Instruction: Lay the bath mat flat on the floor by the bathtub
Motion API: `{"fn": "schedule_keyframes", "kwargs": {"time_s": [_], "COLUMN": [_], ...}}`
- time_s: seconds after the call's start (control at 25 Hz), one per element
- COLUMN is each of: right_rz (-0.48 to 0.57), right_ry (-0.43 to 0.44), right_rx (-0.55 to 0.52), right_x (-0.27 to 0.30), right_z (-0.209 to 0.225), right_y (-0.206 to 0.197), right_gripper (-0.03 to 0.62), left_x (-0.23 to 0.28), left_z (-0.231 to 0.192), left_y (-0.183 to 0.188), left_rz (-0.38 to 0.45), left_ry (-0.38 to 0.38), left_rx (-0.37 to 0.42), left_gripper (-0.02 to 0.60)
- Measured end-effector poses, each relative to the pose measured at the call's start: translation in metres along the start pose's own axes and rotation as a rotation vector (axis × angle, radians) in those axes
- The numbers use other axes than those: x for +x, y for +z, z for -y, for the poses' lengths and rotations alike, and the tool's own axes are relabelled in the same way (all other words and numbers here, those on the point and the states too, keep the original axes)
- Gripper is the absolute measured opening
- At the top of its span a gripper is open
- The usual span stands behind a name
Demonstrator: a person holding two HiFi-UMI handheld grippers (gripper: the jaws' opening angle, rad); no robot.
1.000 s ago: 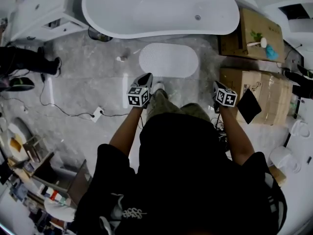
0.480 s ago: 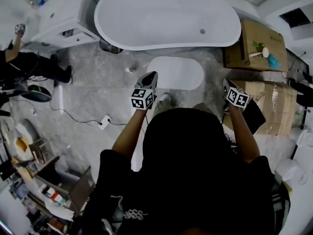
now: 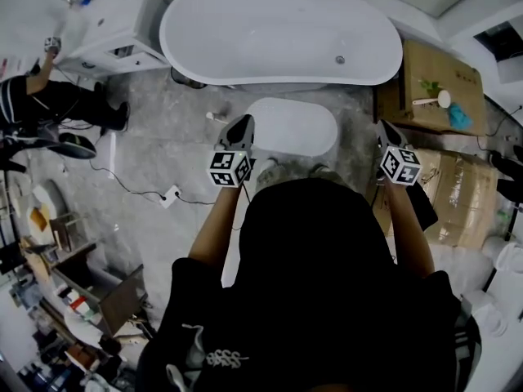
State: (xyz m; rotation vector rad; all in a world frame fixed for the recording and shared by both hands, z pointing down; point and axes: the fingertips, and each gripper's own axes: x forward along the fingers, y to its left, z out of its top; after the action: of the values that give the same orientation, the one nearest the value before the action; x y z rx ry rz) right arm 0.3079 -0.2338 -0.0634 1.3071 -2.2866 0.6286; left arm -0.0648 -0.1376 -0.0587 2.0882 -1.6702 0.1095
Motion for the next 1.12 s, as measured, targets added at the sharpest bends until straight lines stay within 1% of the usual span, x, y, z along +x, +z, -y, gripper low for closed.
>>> {"fn": "schedule_keyframes", "kwargs": {"time_s": [0.12, 0.24, 0.4, 0.52, 0.64, 0.76, 0.92, 1.12], "right_rz": [0.05, 0.081, 0.119, 0.139, 0.142, 0.146, 0.182, 0.217], "right_ry": [0.021, 0.037, 0.058, 0.046, 0.041, 0.041, 0.04, 0.041], "right_rx": [-0.051, -0.094, -0.087, -0.068, -0.088, -0.117, -0.118, -0.126], "right_x": [-0.015, -0.025, -0.033, -0.036, -0.037, -0.042, -0.052, -0.059], "right_z": [0.02, 0.034, 0.056, 0.071, 0.078, 0.081, 0.086, 0.084], "right_y": [0.022, 0.034, 0.035, 0.026, 0.024, 0.025, 0.035, 0.049], "right_gripper": [0.023, 0.023, 0.023, 0.023, 0.023, 0.023, 0.023, 0.023], "left_x": [0.006, 0.013, 0.014, 0.009, 0.011, 0.016, 0.019, 0.02], "left_z": [0.024, 0.046, 0.064, 0.068, 0.072, 0.087, 0.107, 0.115], "left_y": [0.005, 0.005, 0.009, 0.01, 0.014, 0.019, 0.022, 0.031], "left_rz": [0.038, 0.062, 0.093, 0.092, 0.105, 0.12, 0.143, 0.164], "left_ry": [0.034, 0.061, 0.101, 0.119, 0.128, 0.117, 0.105, 0.097], "left_rx": [-0.011, -0.023, -0.034, -0.026, -0.015, 0.011, 0.024, 0.047], "left_gripper": [0.031, 0.031, 0.031, 0.031, 0.031, 0.031, 0.031, 0.031]}}
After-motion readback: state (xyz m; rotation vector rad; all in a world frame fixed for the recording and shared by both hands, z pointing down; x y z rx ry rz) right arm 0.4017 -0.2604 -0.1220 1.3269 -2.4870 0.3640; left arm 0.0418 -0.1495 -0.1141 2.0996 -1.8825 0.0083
